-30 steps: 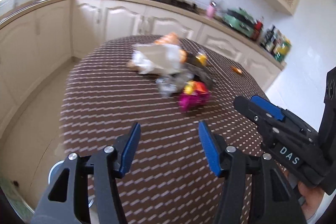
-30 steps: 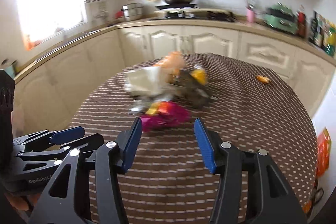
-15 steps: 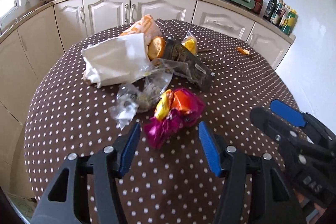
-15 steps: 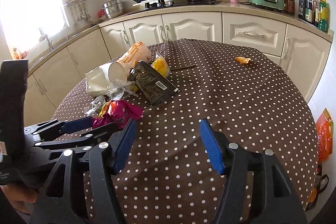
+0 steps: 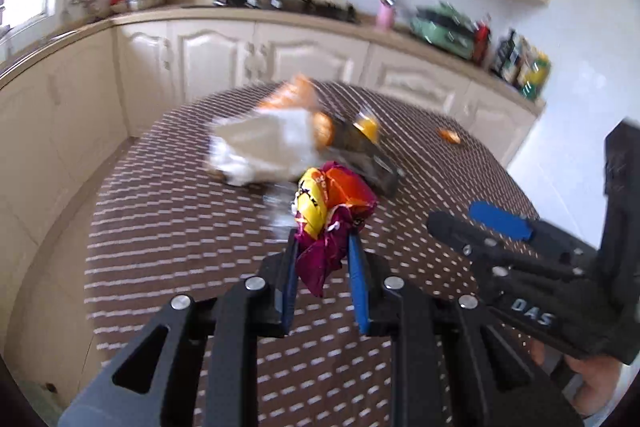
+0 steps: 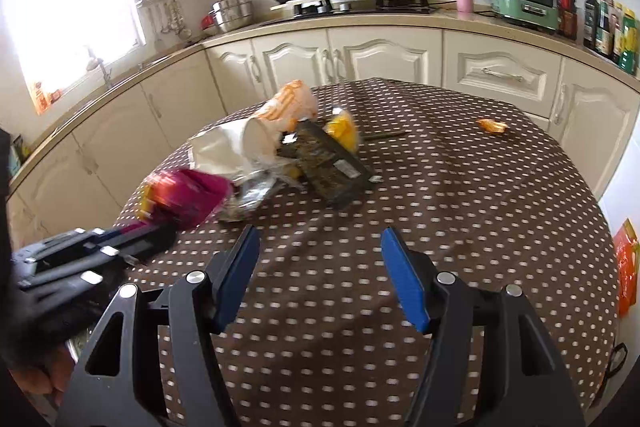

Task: Collect trash
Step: 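Grasp the pink candy wrapper with the left tool from the table, then grasp the clear plastic wrapper with the right tool while the left tool holds the pink wrapper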

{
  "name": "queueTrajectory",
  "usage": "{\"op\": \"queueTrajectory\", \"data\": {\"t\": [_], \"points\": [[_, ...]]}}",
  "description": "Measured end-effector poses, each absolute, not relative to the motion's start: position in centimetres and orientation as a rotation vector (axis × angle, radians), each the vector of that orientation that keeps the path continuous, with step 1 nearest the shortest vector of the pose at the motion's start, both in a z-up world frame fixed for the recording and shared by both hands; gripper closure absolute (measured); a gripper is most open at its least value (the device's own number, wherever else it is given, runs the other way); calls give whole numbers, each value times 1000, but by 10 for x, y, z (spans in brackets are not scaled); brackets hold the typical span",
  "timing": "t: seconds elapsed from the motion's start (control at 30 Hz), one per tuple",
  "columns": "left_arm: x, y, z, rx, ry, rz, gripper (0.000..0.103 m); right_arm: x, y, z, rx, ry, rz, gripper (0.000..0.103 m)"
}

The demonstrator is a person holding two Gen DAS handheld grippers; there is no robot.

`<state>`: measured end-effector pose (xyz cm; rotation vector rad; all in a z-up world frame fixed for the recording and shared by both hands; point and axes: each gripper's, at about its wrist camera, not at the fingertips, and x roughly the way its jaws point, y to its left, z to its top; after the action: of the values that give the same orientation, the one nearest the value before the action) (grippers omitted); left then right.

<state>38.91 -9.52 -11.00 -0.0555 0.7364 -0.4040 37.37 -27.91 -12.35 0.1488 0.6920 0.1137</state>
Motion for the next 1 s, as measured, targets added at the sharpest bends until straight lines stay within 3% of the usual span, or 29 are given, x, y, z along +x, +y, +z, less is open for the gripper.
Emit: {"op": "queueTrajectory", "data": {"t": [0.47,0.6,0.7,0.77,0.8,1.0], "points": [[385,-1,-119,-175,718,-238,81,451,-200,-150,139,845,169,41],[386,5,-124,-198,728,-241,81,458,-199,-154,160,867,194,55],[378,12,-126,-214,726,-250,81,442,-198,-150,147,845,198,59],[373,15,-125,-227,722,-259,81,427,-200,-145,153,829,213,77],[370,16,-124,-226,719,-258,81,420,-198,-144,155,826,221,94],[350,31,-123,-245,706,-259,81,398,-192,-137,145,804,207,93]]}}
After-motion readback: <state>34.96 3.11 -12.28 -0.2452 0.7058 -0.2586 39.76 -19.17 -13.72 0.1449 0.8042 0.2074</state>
